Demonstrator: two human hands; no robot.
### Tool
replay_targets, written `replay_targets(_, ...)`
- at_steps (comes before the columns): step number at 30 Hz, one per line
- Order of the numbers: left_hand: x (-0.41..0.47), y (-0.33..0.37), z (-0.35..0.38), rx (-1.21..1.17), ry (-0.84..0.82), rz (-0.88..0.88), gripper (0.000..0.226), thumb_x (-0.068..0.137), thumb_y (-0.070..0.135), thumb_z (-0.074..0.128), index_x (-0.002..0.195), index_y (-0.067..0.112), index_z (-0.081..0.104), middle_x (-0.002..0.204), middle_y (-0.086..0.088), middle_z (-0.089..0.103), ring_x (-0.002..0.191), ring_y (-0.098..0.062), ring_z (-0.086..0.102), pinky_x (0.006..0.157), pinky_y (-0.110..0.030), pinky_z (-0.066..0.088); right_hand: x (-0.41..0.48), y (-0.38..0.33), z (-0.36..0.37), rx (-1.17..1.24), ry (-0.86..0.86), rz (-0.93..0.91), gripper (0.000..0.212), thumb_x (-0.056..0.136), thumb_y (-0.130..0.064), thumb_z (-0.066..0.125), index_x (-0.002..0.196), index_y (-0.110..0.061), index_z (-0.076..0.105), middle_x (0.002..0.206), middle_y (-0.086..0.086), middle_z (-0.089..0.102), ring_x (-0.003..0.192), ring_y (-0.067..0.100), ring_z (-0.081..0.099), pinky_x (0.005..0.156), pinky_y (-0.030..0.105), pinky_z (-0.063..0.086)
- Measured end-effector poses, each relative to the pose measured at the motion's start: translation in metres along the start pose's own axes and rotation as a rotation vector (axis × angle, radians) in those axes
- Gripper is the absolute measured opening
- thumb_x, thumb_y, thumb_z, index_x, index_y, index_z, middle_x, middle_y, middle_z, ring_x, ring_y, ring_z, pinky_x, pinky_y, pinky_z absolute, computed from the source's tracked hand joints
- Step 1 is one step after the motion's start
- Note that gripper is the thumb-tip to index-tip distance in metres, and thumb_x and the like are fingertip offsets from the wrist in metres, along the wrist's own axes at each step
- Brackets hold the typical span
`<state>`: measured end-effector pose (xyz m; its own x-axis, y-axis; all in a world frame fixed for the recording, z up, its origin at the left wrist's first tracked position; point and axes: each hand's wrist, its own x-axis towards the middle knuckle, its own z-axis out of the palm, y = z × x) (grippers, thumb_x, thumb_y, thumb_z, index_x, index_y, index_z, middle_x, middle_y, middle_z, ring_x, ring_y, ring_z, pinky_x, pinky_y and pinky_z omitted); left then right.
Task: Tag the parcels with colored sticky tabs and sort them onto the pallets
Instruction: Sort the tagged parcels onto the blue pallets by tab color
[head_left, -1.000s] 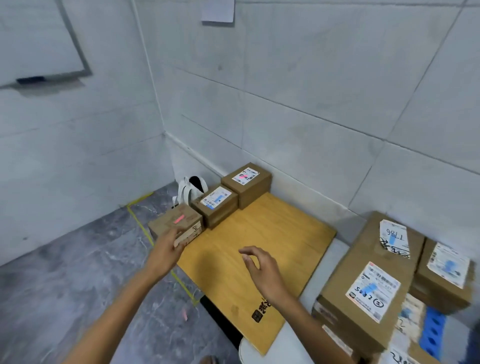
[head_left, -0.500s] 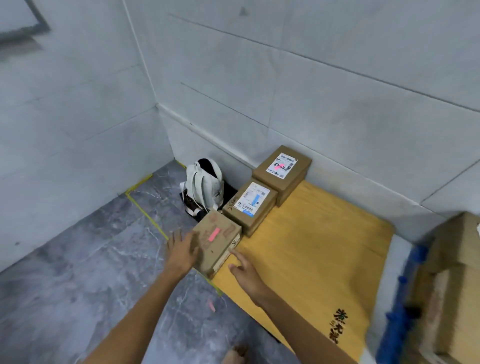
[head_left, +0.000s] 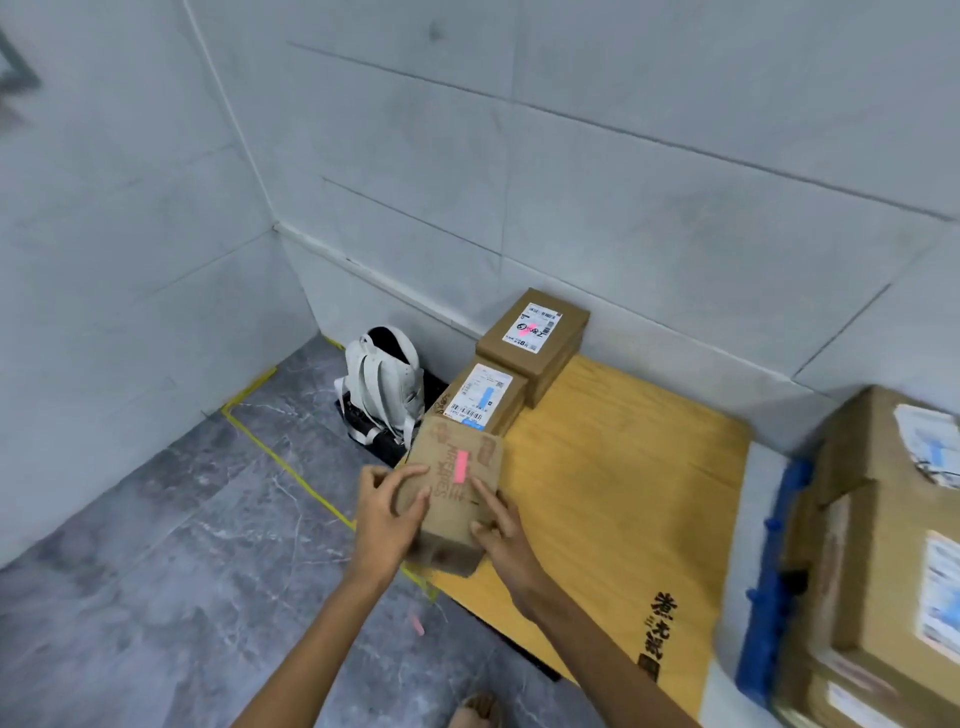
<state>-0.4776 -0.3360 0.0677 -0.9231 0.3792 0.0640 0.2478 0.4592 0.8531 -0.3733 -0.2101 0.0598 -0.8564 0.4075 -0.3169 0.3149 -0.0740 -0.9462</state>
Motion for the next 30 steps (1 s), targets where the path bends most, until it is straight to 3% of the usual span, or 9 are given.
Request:
replay_targets(5,-0.033,0.11,0.021,-0.141,0.104,0.163,0.027,0.081,0.009,0.068,0.101,0.027,0.067,0.104,-0.003,0.041,0.1,-0.002,0.048,0.088,-0.011,0.041,-0.063,-0.052,-0.074,-0.261,0.173,-0.366,0.05,0.088,-0.036,0.051,0.134,-0.045,0.034,0.146,-0.002,0.018,0.131,-0.001,0.01,0.112,0.025,0.017)
replay_targets(9,-0.092,0.208,0.07,-0.258,0.061,0.314,0.031,0.083,0.011,0.067,0.108,0.03,0.063,0.109,0.001,0.037,0.107,-0.003,0.047,0.092,-0.01,0.041,-0.152,-0.085,-0.167,-0.34,0.325,-0.499,0.052,0.093,-0.027,0.054,0.134,-0.051,0.032,0.144,-0.015,0.014,0.128,-0.002,0.011,0.108,0.024,0.015)
replay_targets(13,-0.165,0.296,0.145,-0.344,-0.074,0.502,0.036,0.082,0.015,0.066,0.114,0.03,0.058,0.122,-0.002,0.04,0.122,-0.007,0.042,0.103,-0.03,0.041,-0.251,-0.083,-0.268,-0.37,0.549,-0.546,0.054,0.09,-0.025,0.055,0.134,-0.05,0.036,0.151,-0.009,0.016,0.137,0.01,0.014,0.114,0.034,0.018)
replay_targets(18,-0.256,0.374,0.235,-0.445,-0.291,0.599,0.036,0.081,0.024,0.065,0.116,0.031,0.057,0.125,0.002,0.045,0.126,-0.013,0.042,0.105,-0.044,0.041,-0.362,-0.055,-0.362,-0.276,0.743,-0.525,0.053,0.089,-0.021,0.054,0.133,-0.047,0.039,0.153,-0.012,0.012,0.139,-0.002,0.008,0.113,0.027,0.019)
replay_targets(20,-0.284,0.395,0.267,-0.472,-0.381,0.616,0.037,0.08,0.024,0.066,0.115,0.032,0.058,0.125,0.006,0.045,0.125,-0.012,0.043,0.105,-0.042,0.041,-0.395,-0.04,-0.394,-0.223,0.787,-0.51,0.052,0.092,-0.014,0.055,0.136,-0.04,0.041,0.154,-0.009,0.011,0.133,-0.019,0.005,0.109,0.013,0.024)
replay_targets(23,-0.315,0.419,0.308,-0.493,-0.565,0.601,0.038,0.083,0.012,0.067,0.117,0.029,0.058,0.128,0.005,0.044,0.123,-0.012,0.046,0.1,-0.036,0.046,-0.433,-0.019,-0.433,-0.139,0.863,-0.456,0.05,0.093,-0.011,0.054,0.136,-0.033,0.043,0.154,-0.006,0.013,0.121,-0.033,0.007,0.09,-0.006,0.028)
replay_targets(25,-0.328,0.435,0.334,-0.483,-0.677,0.599,0.04,0.084,0.009,0.065,0.117,0.03,0.057,0.128,0.005,0.046,0.118,-0.012,0.05,0.094,-0.03,0.05,-0.456,-0.006,-0.462,-0.111,0.917,-0.446,0.048,0.093,-0.013,0.054,0.134,-0.036,0.044,0.154,-0.007,0.017,0.128,-0.026,0.008,0.101,0.007,0.034)
replay_targets(28,-0.344,0.46,0.366,-0.48,-0.817,0.623,0.038,0.085,0.009,0.063,0.116,0.031,0.057,0.125,0.006,0.052,0.114,-0.013,0.053,0.091,-0.033,0.053,-0.486,0.01,-0.506,-0.023,0.967,-0.427,0.045,0.093,-0.014,0.054,0.129,-0.039,0.049,0.148,-0.005,0.034,0.139,0.011,0.027,0.107,0.044,0.039)
replay_targets(30,-0.36,0.475,0.388,-0.463,-0.921,0.674,0.036,0.086,0.009,0.061,0.117,0.027,0.057,0.128,0.004,0.051,0.117,-0.012,0.051,0.091,-0.032,0.053,-0.509,0.02,-0.53,0.047,1.027,-0.425,0.043,0.094,-0.008,0.052,0.128,-0.035,0.052,0.142,-0.003,0.044,0.131,0.019,0.042,0.102,0.045,0.045)
